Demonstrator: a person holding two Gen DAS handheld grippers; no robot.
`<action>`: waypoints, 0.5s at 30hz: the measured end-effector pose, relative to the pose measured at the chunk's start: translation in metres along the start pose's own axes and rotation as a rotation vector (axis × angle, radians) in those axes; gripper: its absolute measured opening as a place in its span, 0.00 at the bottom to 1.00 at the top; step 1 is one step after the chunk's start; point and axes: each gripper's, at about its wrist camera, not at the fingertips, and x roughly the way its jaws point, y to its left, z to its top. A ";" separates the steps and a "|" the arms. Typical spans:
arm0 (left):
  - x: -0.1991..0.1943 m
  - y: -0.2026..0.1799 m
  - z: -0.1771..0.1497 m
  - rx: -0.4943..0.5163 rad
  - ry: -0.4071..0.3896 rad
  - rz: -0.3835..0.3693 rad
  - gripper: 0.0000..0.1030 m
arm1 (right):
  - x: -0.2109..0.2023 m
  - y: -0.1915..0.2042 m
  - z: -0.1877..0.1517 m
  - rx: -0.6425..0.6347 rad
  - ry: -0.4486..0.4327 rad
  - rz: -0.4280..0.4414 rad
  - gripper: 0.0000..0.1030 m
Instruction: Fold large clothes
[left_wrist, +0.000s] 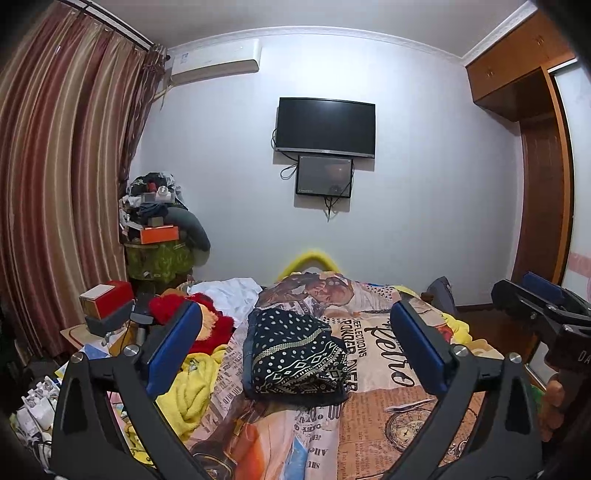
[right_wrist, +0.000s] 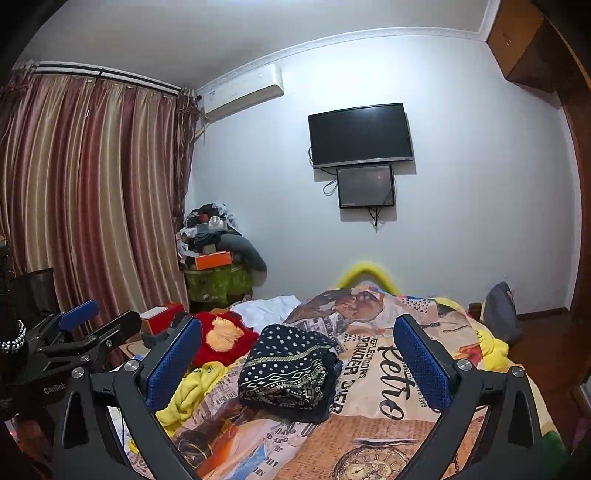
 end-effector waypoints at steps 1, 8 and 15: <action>0.001 0.000 0.000 -0.001 0.001 -0.003 1.00 | 0.000 0.000 0.000 -0.002 0.000 -0.001 1.00; 0.001 -0.006 -0.003 -0.003 0.005 -0.015 1.00 | 0.002 -0.001 0.000 0.002 0.007 -0.004 1.00; -0.001 -0.009 -0.003 -0.004 0.009 -0.029 1.00 | 0.002 -0.004 0.000 0.005 0.006 -0.008 1.00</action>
